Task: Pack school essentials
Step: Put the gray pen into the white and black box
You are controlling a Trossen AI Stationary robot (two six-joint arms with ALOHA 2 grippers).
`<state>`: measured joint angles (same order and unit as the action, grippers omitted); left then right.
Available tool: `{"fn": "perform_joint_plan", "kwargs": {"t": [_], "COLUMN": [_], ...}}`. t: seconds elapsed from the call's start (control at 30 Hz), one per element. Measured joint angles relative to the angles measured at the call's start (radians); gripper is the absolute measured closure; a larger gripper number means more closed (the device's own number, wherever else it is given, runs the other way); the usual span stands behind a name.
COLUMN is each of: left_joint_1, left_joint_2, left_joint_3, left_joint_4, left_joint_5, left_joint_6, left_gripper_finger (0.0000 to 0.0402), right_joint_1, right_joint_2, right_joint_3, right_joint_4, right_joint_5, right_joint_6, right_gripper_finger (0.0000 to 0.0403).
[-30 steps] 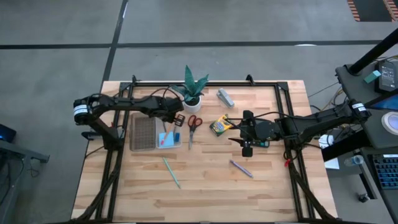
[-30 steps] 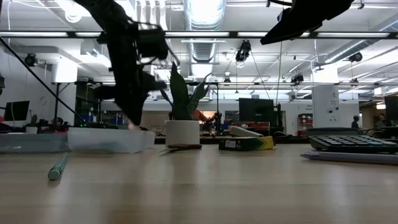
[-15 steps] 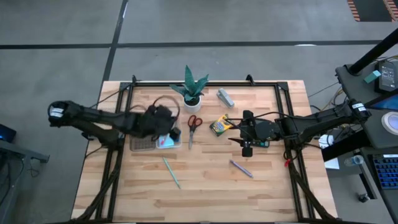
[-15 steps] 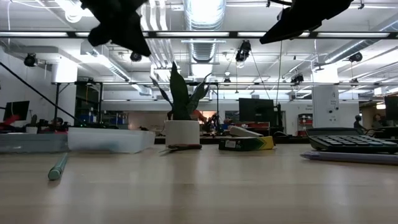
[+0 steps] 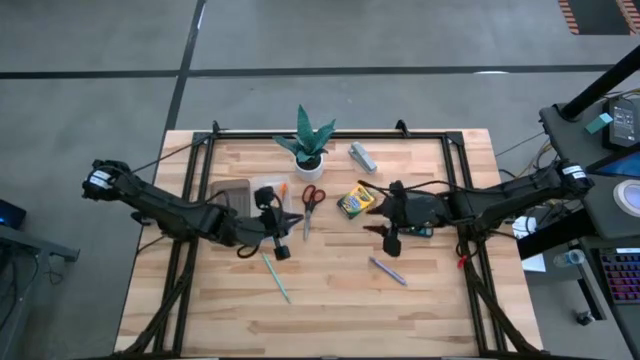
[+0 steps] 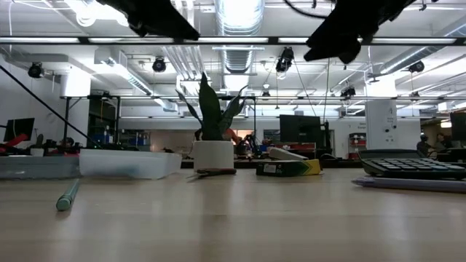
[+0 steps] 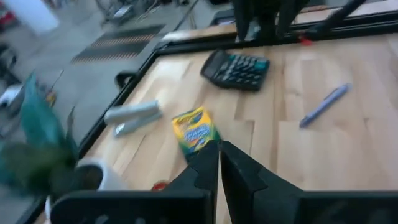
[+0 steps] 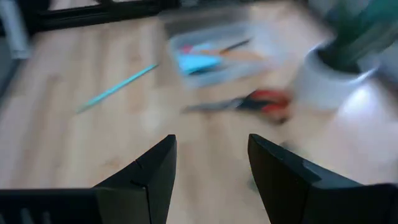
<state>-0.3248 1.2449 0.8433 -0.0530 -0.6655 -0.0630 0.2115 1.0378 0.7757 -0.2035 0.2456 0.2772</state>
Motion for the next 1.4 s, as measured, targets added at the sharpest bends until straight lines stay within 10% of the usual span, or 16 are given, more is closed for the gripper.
{"fn": "perform_joint_plan", "kwargs": {"t": [0.33,0.73,1.4], "left_joint_1": [-0.008,-0.025,-0.032], "left_joint_2": [-0.013,-0.059,-0.341], "left_joint_3": [-0.016,-0.059,-0.240], "left_joint_4": [0.098,0.100,0.155], "left_joint_5": [0.010,0.007,0.003], "left_joint_6": [0.175,0.219,0.180], "left_gripper_finger": [0.0400,0.0400,0.0400], "right_joint_1": [0.082,0.172,0.133], "right_joint_2": [0.171,0.484,0.752], "right_joint_3": [0.039,0.289,0.406], "right_joint_4": [-0.048,-0.597,-0.647], "right_joint_5": [-0.400,-0.384,-0.254], "right_joint_6": [0.540,0.760,0.644], "right_gripper_finger": [0.0216,0.0240,0.0294]}}
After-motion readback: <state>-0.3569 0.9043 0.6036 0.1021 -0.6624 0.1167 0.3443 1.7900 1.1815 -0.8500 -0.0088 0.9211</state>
